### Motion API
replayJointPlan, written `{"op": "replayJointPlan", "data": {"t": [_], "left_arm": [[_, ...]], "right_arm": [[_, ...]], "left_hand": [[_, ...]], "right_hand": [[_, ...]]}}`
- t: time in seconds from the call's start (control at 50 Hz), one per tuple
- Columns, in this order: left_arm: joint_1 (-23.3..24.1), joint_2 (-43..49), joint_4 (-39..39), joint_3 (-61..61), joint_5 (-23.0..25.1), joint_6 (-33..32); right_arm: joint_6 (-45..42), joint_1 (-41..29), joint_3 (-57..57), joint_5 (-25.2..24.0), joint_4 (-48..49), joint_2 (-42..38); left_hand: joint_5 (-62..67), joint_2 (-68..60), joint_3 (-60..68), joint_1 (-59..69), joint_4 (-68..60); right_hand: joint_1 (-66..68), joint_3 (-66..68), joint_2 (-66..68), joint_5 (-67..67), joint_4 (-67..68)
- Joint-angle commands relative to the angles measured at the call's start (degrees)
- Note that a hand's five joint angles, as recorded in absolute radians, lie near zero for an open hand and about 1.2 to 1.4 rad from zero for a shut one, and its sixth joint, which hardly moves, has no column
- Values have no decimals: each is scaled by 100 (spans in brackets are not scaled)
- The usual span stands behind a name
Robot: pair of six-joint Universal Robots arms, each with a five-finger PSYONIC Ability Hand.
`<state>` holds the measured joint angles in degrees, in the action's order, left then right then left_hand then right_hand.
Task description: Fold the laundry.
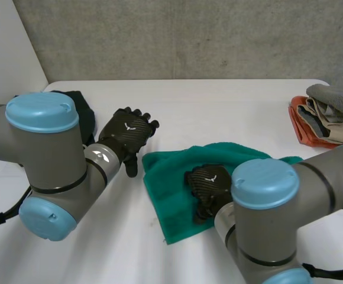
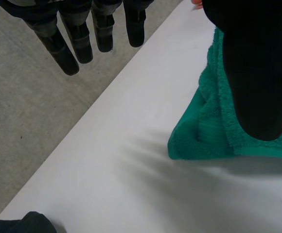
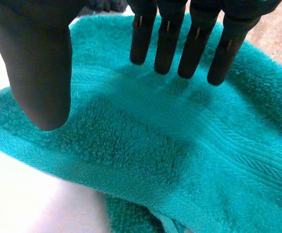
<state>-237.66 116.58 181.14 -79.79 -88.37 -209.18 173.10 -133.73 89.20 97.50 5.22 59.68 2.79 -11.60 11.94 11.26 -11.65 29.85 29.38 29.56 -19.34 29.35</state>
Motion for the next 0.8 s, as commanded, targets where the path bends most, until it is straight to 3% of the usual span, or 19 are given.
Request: {"op": "replayJointPlan", "data": {"t": [0.02, 0.04, 0.06, 0.24, 0.34, 0.42, 0.62, 0.68, 0.72, 0.74, 0.8], "left_arm": [[-96, -4, 1, 17, 48, 36], [-122, -4, 1, 25, 65, 53], [-140, -4, 1, 34, 74, 71], [-412, 40, 9, 227, 267, 360], [-640, 241, -96, 569, 364, 519], [-755, 234, -280, 579, 417, 642], [-773, -57, -219, 360, 610, 774], [-755, -92, -193, 324, 610, 818], [-746, -92, -184, 324, 610, 818], [-746, -74, -184, 333, 610, 818], [-738, -39, -175, 359, 610, 818]], "right_arm": [[-251, -57, -271, 182, 261, -378], [-303, -57, -324, 182, 295, -413], [-338, -48, -359, 182, 305, -422], [-550, 189, -482, 59, -73, 235], [-567, 461, -544, -528, -423, 904], [-497, 497, -474, -881, -828, 625], [-286, 348, -799, -320, -417, -606], [-321, 321, -895, -48, -144, -774], [-365, 321, -904, 41, 14, -774], [-443, 339, -896, 102, 163, -722], [-506, 330, -852, 94, 304, -520]], "left_hand": [[-279, 160, -194, -126, 165], [-279, 160, -194, -126, 165], [-279, 160, -194, -126, 165], [-279, 160, -194, -126, 165], [-279, 160, -194, -126, 165], [-279, 160, -194, -126, 165], [-279, 160, -194, -126, 165], [-279, 160, -194, -126, 165], [-279, 160, -194, -126, 165], [-279, 160, -194, -126, 165], [-279, 160, -194, -126, 165]], "right_hand": [[2668, 2714, 2696, -2719, 2718], [4357, 4403, 4385, -4408, 4407], [5006, 5053, 5035, -5058, 5056], [5015, 5062, 5044, -5066, 5065], [5015, 5062, 5044, -5066, 5065], [367, 413, 395, -418, 417], [-151, -105, -123, 100, -101], [936, 983, 965, -987, 986], [3000, 3046, 3028, -3051, 3050], [4995, 5042, 5024, -5046, 5045], [5015, 5062, 5044, -5066, 5065]]}}
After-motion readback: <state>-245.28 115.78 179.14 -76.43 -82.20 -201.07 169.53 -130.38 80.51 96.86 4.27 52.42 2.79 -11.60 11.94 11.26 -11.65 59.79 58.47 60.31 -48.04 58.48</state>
